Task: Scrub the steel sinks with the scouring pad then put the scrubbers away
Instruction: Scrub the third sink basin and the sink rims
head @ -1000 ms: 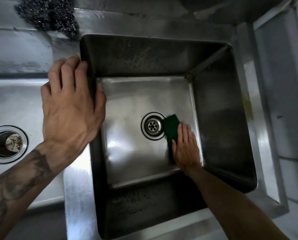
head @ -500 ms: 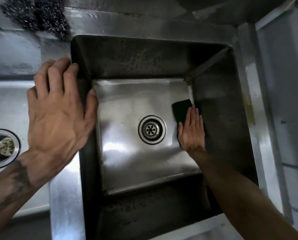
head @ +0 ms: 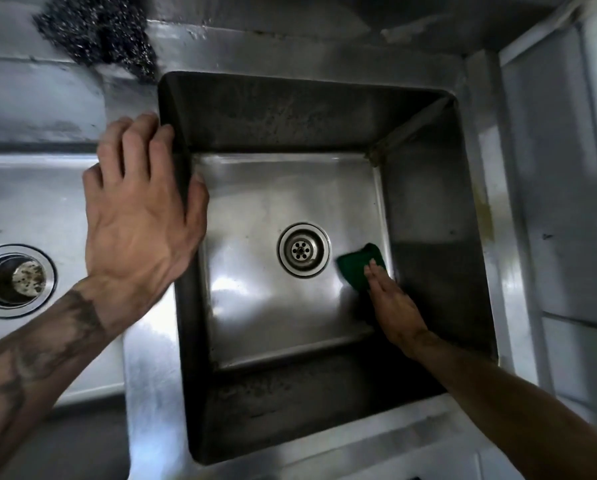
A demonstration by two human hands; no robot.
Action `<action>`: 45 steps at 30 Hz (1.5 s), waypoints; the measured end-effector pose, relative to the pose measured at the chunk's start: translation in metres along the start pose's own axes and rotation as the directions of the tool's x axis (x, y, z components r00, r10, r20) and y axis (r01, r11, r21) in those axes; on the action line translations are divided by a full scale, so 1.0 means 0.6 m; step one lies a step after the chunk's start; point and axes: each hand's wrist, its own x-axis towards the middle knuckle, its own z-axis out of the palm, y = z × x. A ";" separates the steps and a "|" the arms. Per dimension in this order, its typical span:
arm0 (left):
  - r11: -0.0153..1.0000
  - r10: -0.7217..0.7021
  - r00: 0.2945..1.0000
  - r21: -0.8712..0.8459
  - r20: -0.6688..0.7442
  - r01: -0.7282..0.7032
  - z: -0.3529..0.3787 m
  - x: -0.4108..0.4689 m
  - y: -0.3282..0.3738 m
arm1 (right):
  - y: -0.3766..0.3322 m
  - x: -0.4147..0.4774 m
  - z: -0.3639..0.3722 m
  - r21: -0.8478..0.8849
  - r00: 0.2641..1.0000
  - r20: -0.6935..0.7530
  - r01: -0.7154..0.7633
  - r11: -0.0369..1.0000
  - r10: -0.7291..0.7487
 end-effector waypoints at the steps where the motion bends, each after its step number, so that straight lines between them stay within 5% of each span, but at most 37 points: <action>1: 1.000 0.002 1.000 0.000 -0.003 -0.002 0.000 -0.001 0.001 | -0.009 -0.005 -0.012 0.038 1.000 -0.001 0.003 0.999 -0.003; 7: 1.000 -0.007 1.000 0.017 -0.004 0.007 0.000 0.000 0.001 | -0.087 -0.013 -0.094 0.400 1.000 -0.010 -0.014 0.916 0.019; 11: 0.999 -0.012 1.000 0.029 -0.007 0.012 0.001 0.002 0.003 | -0.168 -0.045 -0.143 0.538 0.979 0.079 0.116 0.835 -0.188; 17: 0.997 -0.029 1.000 0.076 -0.004 0.029 0.004 0.002 0.003 | -0.308 -0.104 -0.165 0.593 0.796 0.348 0.222 0.774 -0.495; 21: 0.996 -0.031 1.000 0.079 -0.004 0.031 0.005 0.001 0.001 | -0.356 -0.094 -0.172 0.559 0.707 0.467 0.229 0.797 -0.531; 26: 0.995 -0.035 0.999 0.090 -0.018 0.036 0.006 0.002 0.000 | -0.395 -0.104 -0.167 0.556 0.737 0.448 0.213 0.804 -0.505; 30: 0.995 -0.033 0.999 0.095 -0.015 0.034 0.007 0.002 -0.001 | -0.396 -0.117 -0.170 0.636 0.861 0.418 -0.048 0.771 -0.291; 32: 0.995 -0.035 0.999 0.094 -0.022 0.037 0.008 0.001 0.000 | -0.420 -0.123 -0.165 0.714 0.904 0.412 -0.242 0.657 -0.114; 34: 0.995 -0.033 0.999 0.091 -0.028 0.036 0.008 -0.001 0.000 | -0.467 -0.122 -0.158 0.827 0.903 0.429 -0.396 0.398 0.008; 38: 0.997 -0.031 0.999 0.072 -0.036 0.033 0.009 -0.001 -0.001 | -0.532 -0.106 -0.156 0.923 0.914 0.376 -0.385 0.032 0.155; 40: 0.997 -0.034 0.999 0.073 -0.038 0.037 0.011 -0.001 -0.002 | -0.542 -0.101 -0.157 0.930 0.916 0.366 -0.365 -0.037 0.165; 45: 0.997 -0.032 0.999 0.066 -0.034 0.034 0.010 -0.001 -0.001 | -0.558 -0.103 -0.174 0.914 0.914 0.405 -0.405 -0.003 -0.022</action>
